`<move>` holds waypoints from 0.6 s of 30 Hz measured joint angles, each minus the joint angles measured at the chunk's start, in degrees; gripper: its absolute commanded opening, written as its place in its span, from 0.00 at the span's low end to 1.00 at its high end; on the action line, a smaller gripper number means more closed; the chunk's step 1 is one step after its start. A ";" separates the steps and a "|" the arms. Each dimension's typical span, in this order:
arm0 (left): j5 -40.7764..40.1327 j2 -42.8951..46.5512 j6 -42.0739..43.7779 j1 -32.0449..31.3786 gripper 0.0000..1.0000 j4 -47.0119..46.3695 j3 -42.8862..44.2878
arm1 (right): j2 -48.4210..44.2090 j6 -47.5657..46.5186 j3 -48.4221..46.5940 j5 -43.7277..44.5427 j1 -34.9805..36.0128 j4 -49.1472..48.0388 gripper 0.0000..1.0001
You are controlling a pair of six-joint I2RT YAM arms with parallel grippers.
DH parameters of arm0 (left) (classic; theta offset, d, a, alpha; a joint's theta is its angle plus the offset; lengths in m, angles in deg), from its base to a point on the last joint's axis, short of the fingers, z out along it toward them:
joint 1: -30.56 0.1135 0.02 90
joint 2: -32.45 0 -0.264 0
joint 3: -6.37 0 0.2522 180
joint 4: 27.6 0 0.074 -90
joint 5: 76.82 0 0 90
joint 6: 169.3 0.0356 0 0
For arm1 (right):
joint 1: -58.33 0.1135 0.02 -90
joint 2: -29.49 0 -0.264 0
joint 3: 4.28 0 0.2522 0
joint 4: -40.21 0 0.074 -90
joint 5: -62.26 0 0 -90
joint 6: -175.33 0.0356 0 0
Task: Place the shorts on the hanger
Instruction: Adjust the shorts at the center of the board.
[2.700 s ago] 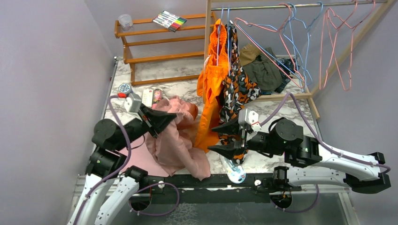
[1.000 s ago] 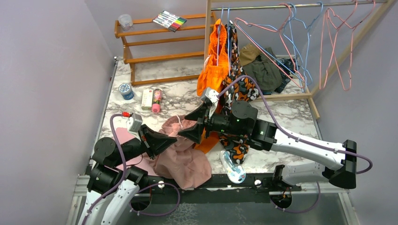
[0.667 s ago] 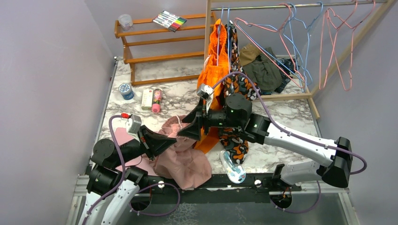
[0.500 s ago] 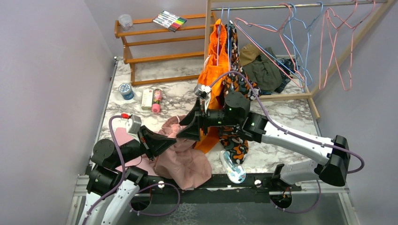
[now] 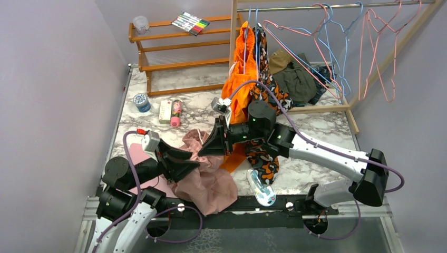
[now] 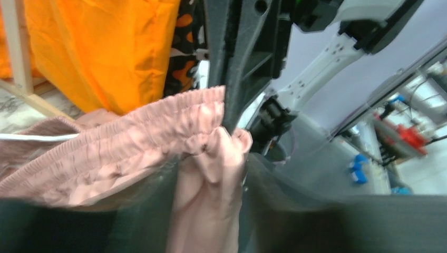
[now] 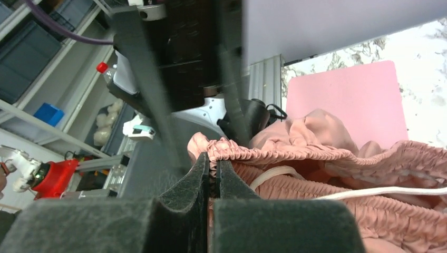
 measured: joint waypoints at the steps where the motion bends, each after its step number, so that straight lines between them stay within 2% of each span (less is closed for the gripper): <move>1: -0.31 -0.02 0.39 0.00 0.85 0.55 0.17 | -0.31 -0.74 0.00 -0.07 0.00 0.57 0.01; 3: -1.38 -0.07 0.68 0.00 0.98 1.95 0.92 | -1.36 -2.84 0.00 -0.07 0.00 2.38 0.01; 7: -5.14 -0.17 1.16 -0.02 0.99 5.49 3.91 | -4.74 -8.74 0.00 0.09 0.00 7.74 0.01; 12: -15.91 -0.66 0.59 -0.02 0.99 10.23 8.31 | -11.96 -18.99 0.92 0.04 0.00 17.22 0.01; 18: -26.91 -8.07 -5.90 -0.02 0.99 12.85 8.04 | -17.64 -24.76 7.39 -1.29 0.87 25.55 0.01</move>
